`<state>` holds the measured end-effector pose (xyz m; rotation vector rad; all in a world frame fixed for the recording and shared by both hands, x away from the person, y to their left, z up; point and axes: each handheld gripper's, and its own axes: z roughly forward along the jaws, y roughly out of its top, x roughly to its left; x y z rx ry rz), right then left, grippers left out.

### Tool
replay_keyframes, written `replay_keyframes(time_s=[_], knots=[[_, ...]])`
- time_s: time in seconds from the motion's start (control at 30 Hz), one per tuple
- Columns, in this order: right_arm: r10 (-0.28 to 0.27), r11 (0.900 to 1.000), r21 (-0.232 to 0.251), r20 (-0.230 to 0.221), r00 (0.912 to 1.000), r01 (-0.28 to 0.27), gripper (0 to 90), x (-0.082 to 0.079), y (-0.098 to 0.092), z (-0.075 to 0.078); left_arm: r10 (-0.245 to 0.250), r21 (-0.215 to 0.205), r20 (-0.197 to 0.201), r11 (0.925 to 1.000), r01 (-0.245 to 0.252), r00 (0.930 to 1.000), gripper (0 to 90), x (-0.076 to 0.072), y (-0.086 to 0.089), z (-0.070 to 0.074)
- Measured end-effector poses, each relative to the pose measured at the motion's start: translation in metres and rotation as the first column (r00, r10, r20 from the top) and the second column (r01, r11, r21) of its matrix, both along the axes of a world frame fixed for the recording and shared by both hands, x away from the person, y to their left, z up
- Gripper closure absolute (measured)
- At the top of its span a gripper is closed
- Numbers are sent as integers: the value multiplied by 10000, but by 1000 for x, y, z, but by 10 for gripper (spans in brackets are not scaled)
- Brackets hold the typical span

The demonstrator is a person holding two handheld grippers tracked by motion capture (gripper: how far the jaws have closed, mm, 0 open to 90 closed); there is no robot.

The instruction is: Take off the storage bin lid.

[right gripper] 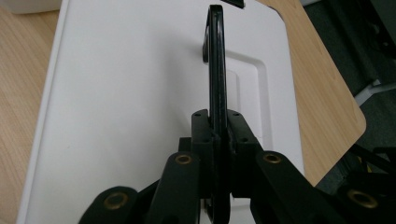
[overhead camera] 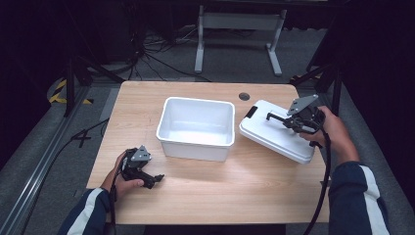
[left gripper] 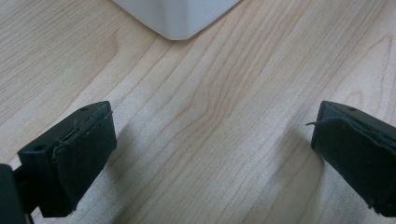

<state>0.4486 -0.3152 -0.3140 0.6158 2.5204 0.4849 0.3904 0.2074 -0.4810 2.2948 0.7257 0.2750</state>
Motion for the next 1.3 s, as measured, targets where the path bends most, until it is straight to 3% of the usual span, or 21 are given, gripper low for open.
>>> replay_keyframes(time_s=[0.8, 1.3], knots=[[-314, 9994, 146, -541, 9980, 322, 844, 14, -1, -47, 16, 3, -8, 10000, -16, 10000, 6, 0, 0, 0], [-559, 9982, 166, -621, 9965, 570, 843, 22, 2, -62, 13, -4, -22, 10000, -13, 10000, 6, 0, 0, 0]])
